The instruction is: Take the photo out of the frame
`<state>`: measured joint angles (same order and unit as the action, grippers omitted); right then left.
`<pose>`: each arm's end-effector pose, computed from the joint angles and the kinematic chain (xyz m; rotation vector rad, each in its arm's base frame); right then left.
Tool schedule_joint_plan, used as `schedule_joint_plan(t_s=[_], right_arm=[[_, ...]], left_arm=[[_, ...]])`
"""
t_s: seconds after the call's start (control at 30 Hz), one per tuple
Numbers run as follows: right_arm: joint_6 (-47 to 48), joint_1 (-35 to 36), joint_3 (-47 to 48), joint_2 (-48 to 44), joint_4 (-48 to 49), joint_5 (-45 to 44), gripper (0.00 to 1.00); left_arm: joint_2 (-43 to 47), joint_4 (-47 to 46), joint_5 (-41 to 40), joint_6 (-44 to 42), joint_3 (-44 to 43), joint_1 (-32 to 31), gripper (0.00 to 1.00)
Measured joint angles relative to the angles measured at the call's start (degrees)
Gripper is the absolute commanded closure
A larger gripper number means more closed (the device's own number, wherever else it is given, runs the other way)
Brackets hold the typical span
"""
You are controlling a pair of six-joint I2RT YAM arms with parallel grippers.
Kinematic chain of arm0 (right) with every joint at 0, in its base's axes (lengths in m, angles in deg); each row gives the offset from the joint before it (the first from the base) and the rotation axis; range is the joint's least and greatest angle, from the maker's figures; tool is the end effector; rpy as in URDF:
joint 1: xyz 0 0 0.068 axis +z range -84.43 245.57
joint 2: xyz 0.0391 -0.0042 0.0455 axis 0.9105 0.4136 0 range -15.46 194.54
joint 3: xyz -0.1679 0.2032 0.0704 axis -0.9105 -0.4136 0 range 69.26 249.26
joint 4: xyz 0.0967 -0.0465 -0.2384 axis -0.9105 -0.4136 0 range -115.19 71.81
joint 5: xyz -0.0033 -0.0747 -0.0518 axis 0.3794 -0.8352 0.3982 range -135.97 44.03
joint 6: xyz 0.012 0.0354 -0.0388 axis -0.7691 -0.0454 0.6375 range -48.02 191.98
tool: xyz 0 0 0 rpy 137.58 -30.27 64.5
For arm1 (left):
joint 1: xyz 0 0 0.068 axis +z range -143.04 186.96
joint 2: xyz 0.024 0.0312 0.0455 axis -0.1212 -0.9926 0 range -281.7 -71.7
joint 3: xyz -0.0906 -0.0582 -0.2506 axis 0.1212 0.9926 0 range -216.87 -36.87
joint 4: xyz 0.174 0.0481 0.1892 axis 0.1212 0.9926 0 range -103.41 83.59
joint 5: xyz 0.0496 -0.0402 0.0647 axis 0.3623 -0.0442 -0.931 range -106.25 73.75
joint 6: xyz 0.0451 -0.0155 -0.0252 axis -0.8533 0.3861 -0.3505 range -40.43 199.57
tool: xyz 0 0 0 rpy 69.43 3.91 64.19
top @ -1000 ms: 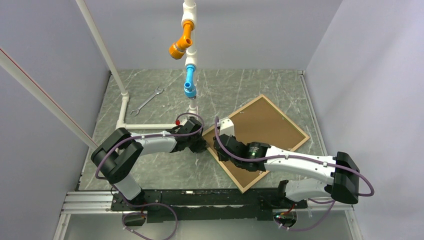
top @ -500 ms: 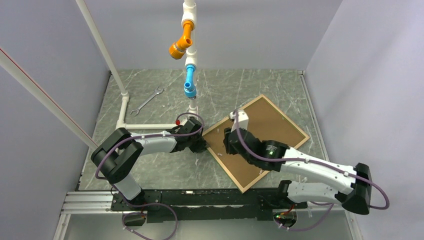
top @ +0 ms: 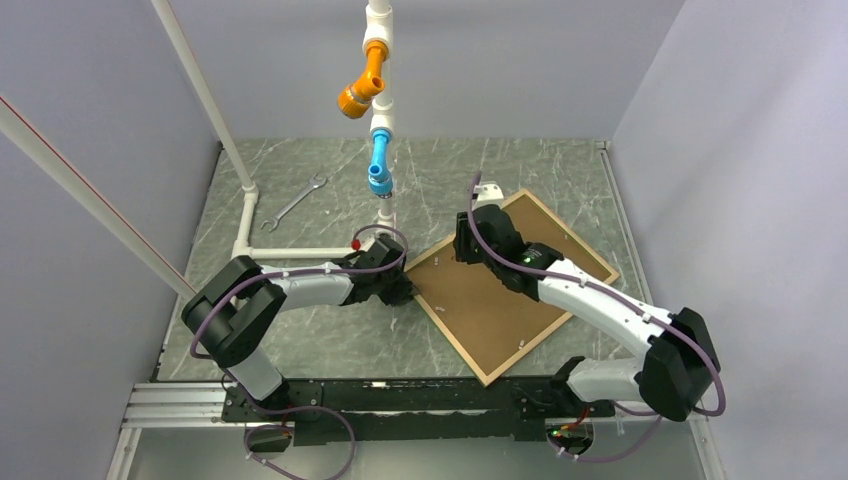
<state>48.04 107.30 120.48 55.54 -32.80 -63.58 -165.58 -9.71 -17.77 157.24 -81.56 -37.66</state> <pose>0.2117 0.1743 0.2758 -0.1589 2.1523 0.3351 0.2211 -0.2167 0.1431 -0.7800 2.5866 -0.7767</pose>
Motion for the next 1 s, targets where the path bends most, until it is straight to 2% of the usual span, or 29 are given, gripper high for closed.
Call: schedule_joint_plan(t_s=[0.1, 0.3, 0.47, 0.6, 0.7, 0.73, 0.83, 0.87, 0.93, 1.0], right_arm=[[0.4, 0.0, 1.0, 0.9, -0.5, -0.4, 1.00], [-0.3, -0.1, 0.5, -4.1, -6.9, -1.4, 1.00], [-2.0, -0.1, -0.8, -13.3, -13.1, -0.6, 1.00], [-2.7, -0.1, -0.8, -17.3, -17.0, 0.0, 1.00], [-3.1, -0.1, -0.8, -19.1, -19.9, 0.0, 1.00], [-3.2, -0.1, -0.8, -19.5, -20.9, 0.0, 1.00], [-3.6, -0.1, -0.8, -21.1, -23.6, 0.2, 1.00], [-3.7, -0.1, -0.8, -21.5, -24.1, 0.2, 1.00], [-4.0, -0.1, -0.8, -22.3, -25.4, 0.9, 1.00], [-4.2, -0.1, -0.7, -22.5, -26.5, 1.6, 1.00]], left_arm=[[0.1, -0.1, -0.1, -1.2, 0.0, 0.0, 0.66], [0.1, -0.4, -0.5, -5.4, -0.1, -0.2, 0.66], [-1.0, 1.3, -0.5, -10.1, -2.2, -0.2, 0.72], [-2.8, 2.5, -1.6, -15.7, -5.3, -0.2, 0.74], [-3.8, 2.6, -3.2, -21.2, -7.0, -0.2, 0.72], [-3.9, 2.6, -3.9, -23.3, -7.4, -0.1, 0.67], [-4.0, 3.4, -7.1, -29.6, -8.5, -0.2, 0.40], [-4.0, 3.7, -8.0, -31.4, -8.7, -0.2, 0.34], [-3.5, 4.8, -10.3, -34.6, -8.7, -0.4, 0.27], [-1.9, 5.6, -11.5, -36.8, -7.9, -0.8, 0.25]])
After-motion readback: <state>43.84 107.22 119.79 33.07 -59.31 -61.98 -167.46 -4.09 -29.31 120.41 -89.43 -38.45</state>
